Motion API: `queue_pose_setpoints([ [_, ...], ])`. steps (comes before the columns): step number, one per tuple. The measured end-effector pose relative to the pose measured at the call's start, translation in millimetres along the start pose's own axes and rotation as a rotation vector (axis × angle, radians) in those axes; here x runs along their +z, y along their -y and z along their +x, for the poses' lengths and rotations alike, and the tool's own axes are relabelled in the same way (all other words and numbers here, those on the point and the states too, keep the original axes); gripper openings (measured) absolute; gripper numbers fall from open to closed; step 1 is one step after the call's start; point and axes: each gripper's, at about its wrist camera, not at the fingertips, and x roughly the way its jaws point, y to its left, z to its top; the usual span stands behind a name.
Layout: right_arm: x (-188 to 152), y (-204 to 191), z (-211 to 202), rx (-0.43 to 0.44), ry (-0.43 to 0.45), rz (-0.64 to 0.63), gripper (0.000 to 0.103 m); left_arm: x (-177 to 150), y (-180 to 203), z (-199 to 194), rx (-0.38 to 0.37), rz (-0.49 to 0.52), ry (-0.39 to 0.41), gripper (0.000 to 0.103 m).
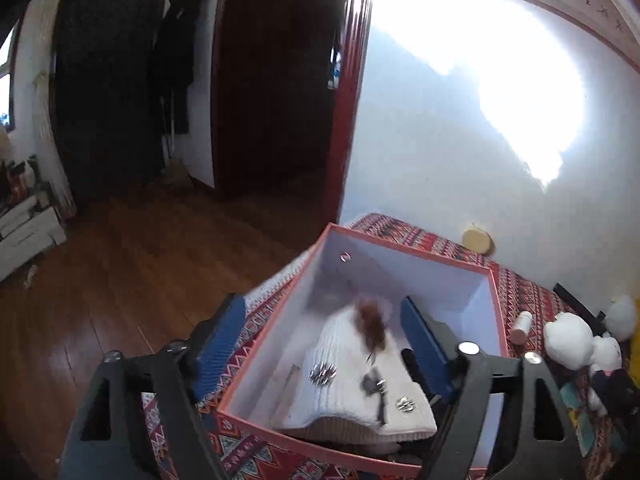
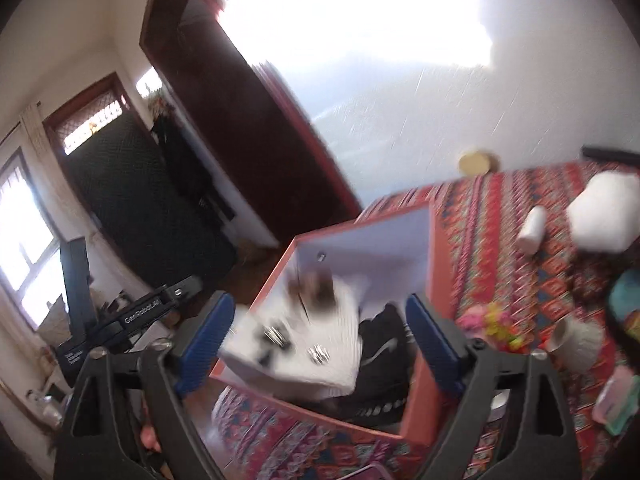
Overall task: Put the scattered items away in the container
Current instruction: 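Carry the white beanie over the pink box and open both tools, then grasp the grey lamp shade with the left tool while the right tool reaches for a packet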
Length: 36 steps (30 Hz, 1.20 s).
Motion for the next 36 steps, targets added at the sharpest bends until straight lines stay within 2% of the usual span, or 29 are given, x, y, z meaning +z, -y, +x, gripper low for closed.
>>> queue_pose_setpoints([
  [2, 4.7, 14.2, -26.6, -0.031, 0.033, -0.008, 0.090, 1.0, -1.1, -7.6, -0.034, -0.007, 0.023, 0.085],
  [4, 10.3, 30.5, -50.3, -0.068, 0.064, 0.012, 0.090, -1.4, 7.1, -13.7, -0.095, -0.025, 0.004, 0.085],
  [7, 14.1, 71.5, -93.8, -0.137, 0.101, 0.072, 0.090, -10.7, 34.7, -13.1, -0.277, -0.048, -0.082, 0.085],
  [11, 6.5, 135.2, -150.6, -0.233, 0.139, 0.205, 0.090, -30.4, 97.4, -10.6, -0.433, -0.031, -0.196, 0.085],
  [15, -18.7, 200.3, -184.4, -0.222, 0.135, 0.434, 0.090, -67.9, 171.9, -5.9, -0.533, 0.088, -0.307, 0.085],
  [19, -62.5, 254.9, -177.7, -0.240, 0.011, 0.619, 0.090, -120.0, 245.7, 4.8, -0.518, 0.305, -0.379, 0.085],
  [22, -98.5, 287.9, -167.3, -0.253, -0.083, 0.722, 0.090, -167.7, 295.7, 14.6, -0.442, 0.535, -0.387, 0.085],
  [24, -114.4, 301.9, -160.6, -0.247, -0.112, 0.784, 0.090, -192.5, 314.8, 20.6, -0.393, 0.639, -0.380, 0.085],
  [25, -121.0, 308.8, -156.2, -0.216, -0.122, 0.830, 0.090, -202.0, 320.6, 23.6, -0.378, 0.672, -0.379, 0.085],
  [27, -127.0, 316.2, -149.5, -0.173, -0.129, 0.881, 0.090, -216.6, 331.1, 34.1, -0.353, 0.713, -0.385, 0.085],
  [32, -121.5, 325.1, -131.1, -0.198, -0.148, 0.872, 0.092, -228.3, 342.9, 52.5, -0.353, 0.709, -0.393, 0.085],
  [34, -119.2, 326.4, -123.2, -0.192, -0.135, 0.869, 0.102, -231.8, 348.2, 60.8, -0.365, 0.709, -0.390, 0.085],
  [36, -113.1, 324.0, -113.7, -0.206, -0.141, 0.836, 0.102, -233.7, 354.3, 70.3, -0.342, 0.720, -0.379, 0.085],
])
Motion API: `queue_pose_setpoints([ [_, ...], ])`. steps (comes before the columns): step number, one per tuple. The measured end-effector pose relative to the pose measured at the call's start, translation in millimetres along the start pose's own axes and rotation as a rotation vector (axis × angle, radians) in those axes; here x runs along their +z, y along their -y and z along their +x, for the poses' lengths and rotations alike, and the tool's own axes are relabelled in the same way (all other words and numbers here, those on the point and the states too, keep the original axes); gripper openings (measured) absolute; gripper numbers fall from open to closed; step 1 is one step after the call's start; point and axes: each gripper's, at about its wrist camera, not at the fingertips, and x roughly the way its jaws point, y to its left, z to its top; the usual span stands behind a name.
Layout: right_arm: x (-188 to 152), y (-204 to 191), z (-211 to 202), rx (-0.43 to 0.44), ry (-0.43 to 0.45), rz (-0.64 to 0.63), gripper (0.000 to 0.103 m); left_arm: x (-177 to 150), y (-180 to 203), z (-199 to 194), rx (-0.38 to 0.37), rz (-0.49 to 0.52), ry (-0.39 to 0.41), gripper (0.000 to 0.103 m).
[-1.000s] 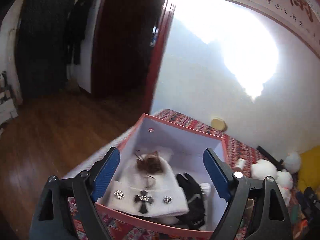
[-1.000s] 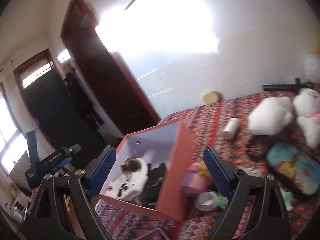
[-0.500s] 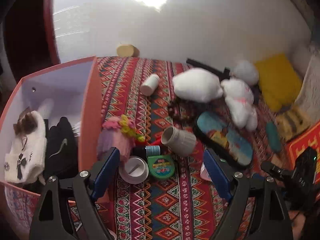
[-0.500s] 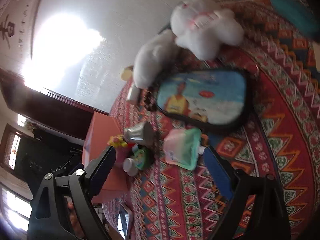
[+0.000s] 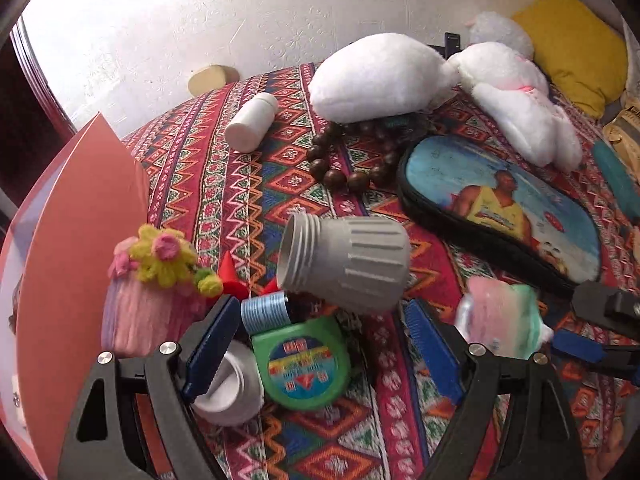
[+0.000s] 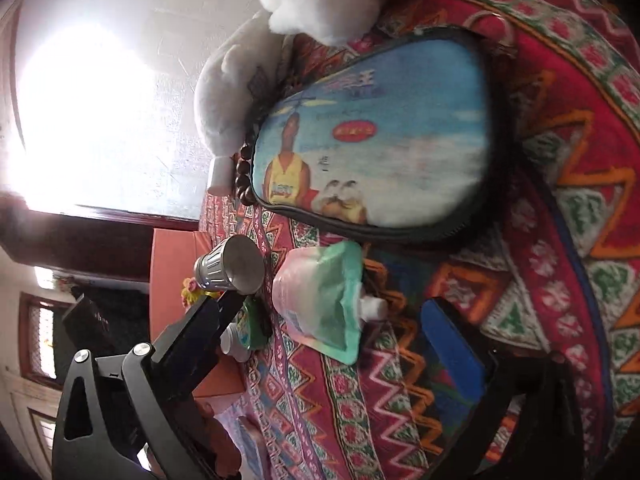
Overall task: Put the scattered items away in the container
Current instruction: 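Grasp the grey lamp shade with the left tool while the right tool reaches for a packet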
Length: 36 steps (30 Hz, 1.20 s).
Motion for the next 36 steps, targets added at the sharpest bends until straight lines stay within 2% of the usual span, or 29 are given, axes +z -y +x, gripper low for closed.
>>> queue_pose_setpoints([
  [3, -0.4, -13.4, 9.4, -0.033, 0.007, -0.053, 0.102, 7.7, -1.9, 12.5, -0.014, -0.022, 0.000, 0.085],
  [5, -4.1, -19.8, 11.0, -0.042, 0.018, -0.080, 0.093, 10.6, -3.8, 17.2, -0.035, -0.047, 0.008, 0.082],
  [6, -5.8, -20.6, 13.0, -0.028, 0.009, -0.082, 0.055, 11.2, -3.8, 17.9, -0.045, -0.048, 0.009, 0.060],
  [7, -7.8, -17.3, 20.9, 0.037, -0.042, -0.056, 0.011, 11.4, -2.7, 18.7, -0.049, -0.042, 0.002, 0.043],
  [8, -11.1, -13.1, 27.5, 0.100, -0.091, -0.017, 0.012, 11.1, -1.3, 19.7, -0.041, -0.034, -0.011, 0.011],
  [9, -14.3, -10.3, 31.2, 0.114, -0.105, 0.009, 0.012, 10.1, -1.3, 18.9, -0.030, -0.032, -0.013, 0.004],
  [11, -18.6, -14.5, 29.2, 0.094, -0.074, -0.018, 0.012, 8.2, -5.0, 13.5, -0.053, -0.046, 0.002, 0.003],
  [19, -20.5, -36.0, -16.5, 0.158, 0.043, -0.083, 0.011, 14.6, -26.7, -11.4, -0.097, -0.087, 0.048, 0.002],
  [20, -20.5, -34.1, -21.0, 0.169, 0.049, -0.073, 0.011, 17.0, -26.6, -9.6, -0.102, -0.081, 0.044, 0.003],
  [22, -22.2, -27.4, -31.8, 0.187, 0.048, -0.053, 0.011, 21.2, -23.4, -3.4, -0.064, -0.056, 0.029, 0.009],
  [24, -21.3, -25.2, -31.1, 0.196, 0.034, -0.039, 0.011, 24.3, -18.7, 3.2, -0.034, -0.033, 0.024, 0.029],
  [27, -20.6, -25.5, -25.1, 0.199, 0.010, -0.034, 0.011, 30.2, -12.6, 14.3, -0.034, -0.017, 0.021, 0.049],
  [29, -18.4, -25.0, -20.9, 0.198, -0.008, -0.033, 0.011, 36.0, -7.4, 22.6, -0.024, -0.007, 0.012, 0.054],
  [32, -14.9, -25.6, -16.5, 0.189, -0.019, -0.037, 0.011, 45.6, -1.6, 34.2, 0.016, -0.001, 0.017, 0.053],
  [33, -13.4, -25.0, -15.9, 0.187, -0.018, -0.037, 0.011, 47.7, -2.2, 36.3, 0.026, -0.009, 0.029, 0.021],
  [34, -11.8, -24.3, -15.6, 0.185, -0.016, -0.036, 0.011, 49.4, -4.6, 39.6, 0.032, -0.025, 0.027, 0.006],
  [36, -9.6, -22.7, -17.2, 0.186, -0.013, -0.031, 0.011, 49.0, -14.1, 43.0, 0.005, -0.080, 0.015, 0.002],
])
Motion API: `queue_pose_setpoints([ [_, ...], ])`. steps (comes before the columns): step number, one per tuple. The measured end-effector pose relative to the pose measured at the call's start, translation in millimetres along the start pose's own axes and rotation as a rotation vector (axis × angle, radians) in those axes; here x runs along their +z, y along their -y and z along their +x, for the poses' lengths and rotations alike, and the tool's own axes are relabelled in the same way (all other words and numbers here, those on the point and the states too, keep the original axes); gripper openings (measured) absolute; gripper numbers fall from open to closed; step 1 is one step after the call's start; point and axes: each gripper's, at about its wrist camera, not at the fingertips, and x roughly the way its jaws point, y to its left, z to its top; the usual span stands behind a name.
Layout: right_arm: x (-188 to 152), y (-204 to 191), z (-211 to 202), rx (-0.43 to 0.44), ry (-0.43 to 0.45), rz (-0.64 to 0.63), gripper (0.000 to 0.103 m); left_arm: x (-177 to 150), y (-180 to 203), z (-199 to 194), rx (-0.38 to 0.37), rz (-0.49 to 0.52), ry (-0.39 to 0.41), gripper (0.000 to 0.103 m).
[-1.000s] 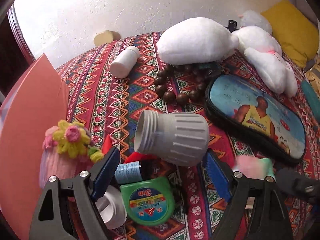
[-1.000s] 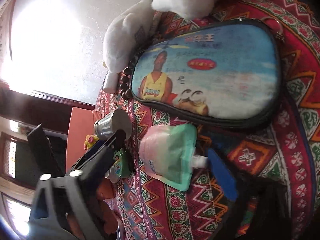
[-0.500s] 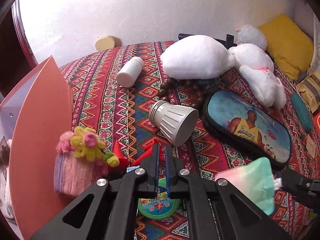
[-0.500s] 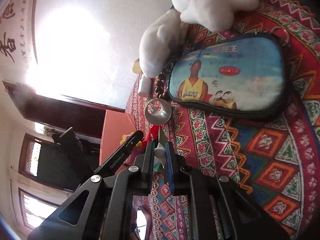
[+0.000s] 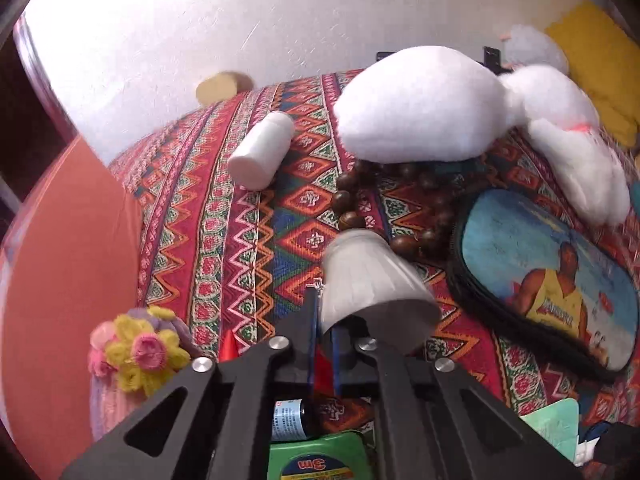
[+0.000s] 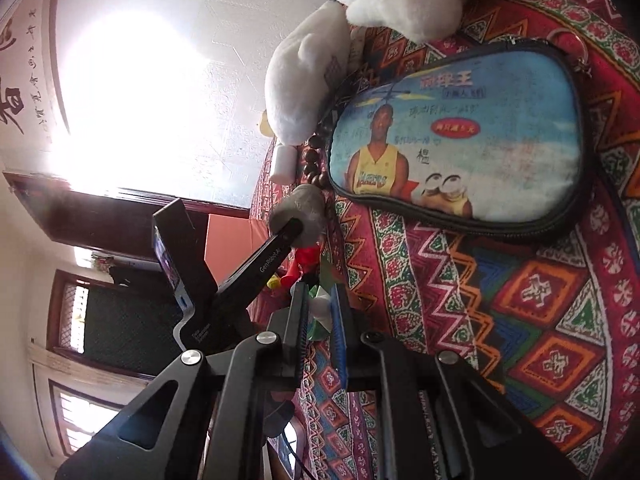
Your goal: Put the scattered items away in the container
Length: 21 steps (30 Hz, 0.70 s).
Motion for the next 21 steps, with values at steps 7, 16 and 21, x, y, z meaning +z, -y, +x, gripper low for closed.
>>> queue_pose_setpoints([
  [7, 1.1, -11.7, -7.1, 0.038, 0.014, -0.020, 0.011, -13.7, -24.3, -42.3, -0.025, -0.078, 0.036, 0.002],
  [16, -24.3, -47.3, -35.5, 0.129, 0.053, -0.092, 0.011, -57.7, -63.8, -170.3, -0.038, -0.188, 0.205, 0.002],
  [21, -40.7, -85.5, -36.3, 0.149, 0.076, -0.145, 0.011, -72.7, -102.9, -226.2, -0.016, -0.257, 0.316, 0.002],
])
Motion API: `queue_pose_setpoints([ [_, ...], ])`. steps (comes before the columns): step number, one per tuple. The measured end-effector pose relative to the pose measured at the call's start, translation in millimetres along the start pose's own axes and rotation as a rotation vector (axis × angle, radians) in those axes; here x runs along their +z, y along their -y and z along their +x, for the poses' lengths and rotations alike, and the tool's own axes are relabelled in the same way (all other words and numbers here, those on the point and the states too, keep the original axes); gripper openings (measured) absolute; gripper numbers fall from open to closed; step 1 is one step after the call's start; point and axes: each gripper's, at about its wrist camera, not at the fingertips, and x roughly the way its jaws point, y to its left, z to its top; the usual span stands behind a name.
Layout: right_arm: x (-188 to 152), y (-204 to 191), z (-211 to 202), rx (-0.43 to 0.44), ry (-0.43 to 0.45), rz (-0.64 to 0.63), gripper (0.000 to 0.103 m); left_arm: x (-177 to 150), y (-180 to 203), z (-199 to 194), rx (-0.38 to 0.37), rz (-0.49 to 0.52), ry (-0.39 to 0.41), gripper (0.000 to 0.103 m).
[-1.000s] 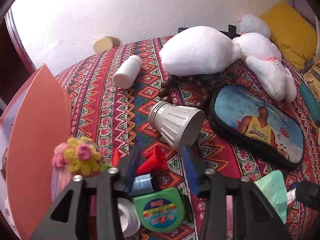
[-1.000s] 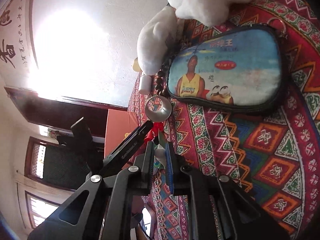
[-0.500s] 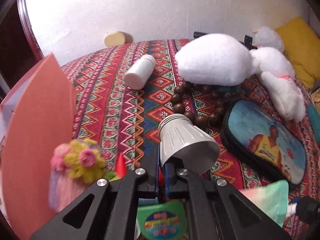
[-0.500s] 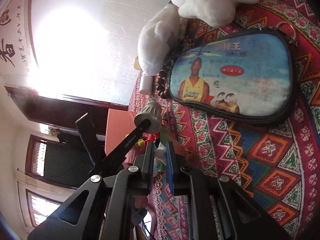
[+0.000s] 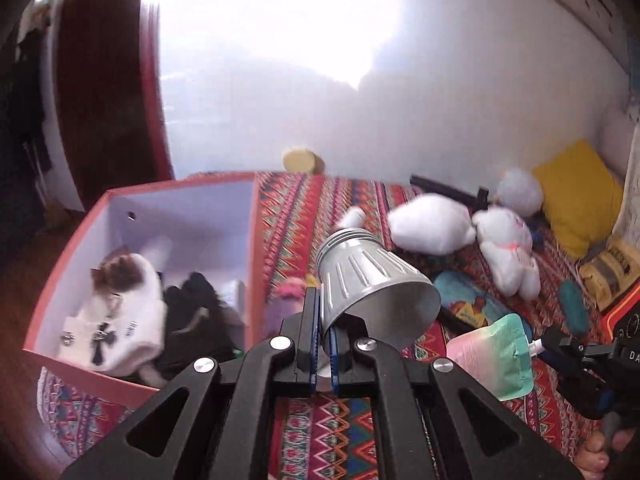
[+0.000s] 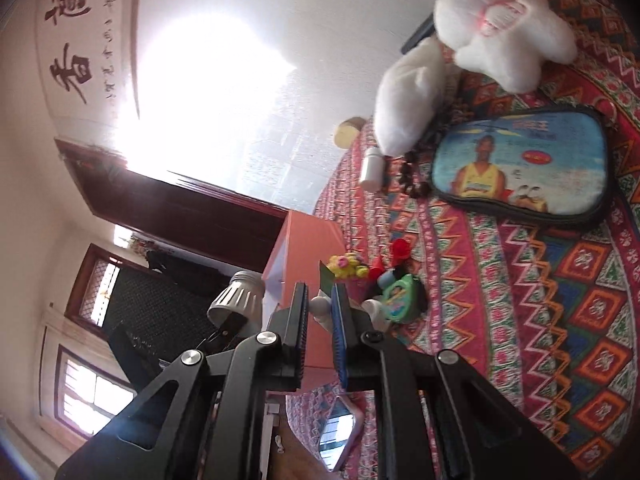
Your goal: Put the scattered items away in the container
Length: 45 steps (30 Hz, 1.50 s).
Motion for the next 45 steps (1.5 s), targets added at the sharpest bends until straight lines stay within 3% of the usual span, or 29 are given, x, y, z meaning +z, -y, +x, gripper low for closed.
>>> queue_pose_setpoints([
  [6, -11.2, -57.9, 24.8, 0.035, -0.022, -0.075, 0.011, 11.5, -53.1, -53.8, 0.055, -0.027, 0.125, 0.002],
  [9, -20.0, -95.1, 47.3, 0.068, -0.053, -0.133, 0.005, 16.5, -85.7, -69.3, 0.076, -0.067, 0.162, 0.002],
  [13, -34.6, -145.6, 84.9, 0.089, -0.090, -0.228, 0.005, 19.7, -126.7, -75.1, 0.097, -0.122, 0.170, 0.002],
  [17, -48.4, -162.5, 122.0, 0.043, -0.121, -0.262, 0.005, 13.0, -172.7, -56.4, 0.122, -0.201, 0.110, 0.002],
  [20, -63.4, -142.0, 132.0, -0.066, -0.144, -0.283, 0.011, 6.8, -194.9, -42.8, 0.134, -0.237, 0.076, 0.002],
  [25, -111.4, -39.7, 127.1, -0.243, -0.325, -0.157, 0.016, -3.2, -208.4, -23.2, 0.174, -0.230, 0.044, 0.002],
  [27, -139.9, -13.4, 112.6, -0.293, -0.389, -0.147, 0.016, -7.0, -209.9, -15.3, 0.173, -0.233, 0.028, 0.002],
  [30, -185.6, 14.2, 80.2, -0.293, -0.461, -0.067, 0.022, -6.4, -207.7, -7.2, 0.170, -0.235, 0.021, 0.002],
  [32, -201.3, 24.2, 63.6, -0.303, -0.469, -0.042, 0.046, -4.8, -206.5, -4.3, 0.169, -0.235, 0.019, 0.002],
  [33, -205.5, 28.1, 54.6, -0.322, -0.457, -0.037, 0.081, -4.4, -206.2, -2.6, 0.169, -0.238, 0.017, 0.002],
  [34, -207.5, 31.5, 44.8, -0.339, -0.426, -0.036, 0.100, -4.4, -206.2, -0.9, 0.168, -0.241, 0.016, 0.002],
  [36, -205.0, 40.1, 34.9, -0.346, -0.374, -0.038, 0.100, -6.7, -206.3, 6.1, 0.170, -0.240, 0.003, 0.002],
  [40, -207.6, 63.2, 57.1, -0.263, -0.406, 0.078, 0.103, -9.9, -209.3, 18.5, 0.174, -0.250, -0.026, 0.002],
  [43, -205.6, 48.9, 76.6, -0.344, -0.392, -0.005, 0.102, -10.7, -212.9, 22.3, 0.176, -0.260, -0.034, 0.002],
  [44, -205.7, 42.1, 81.7, -0.328, -0.389, -0.039, 0.102, -11.0, -214.1, 23.3, 0.177, -0.263, -0.036, 0.002],
  [45, -205.9, 39.3, 87.5, -0.286, -0.399, -0.046, 0.092, -11.4, -215.3, 24.5, 0.179, -0.265, -0.038, 0.002],
])
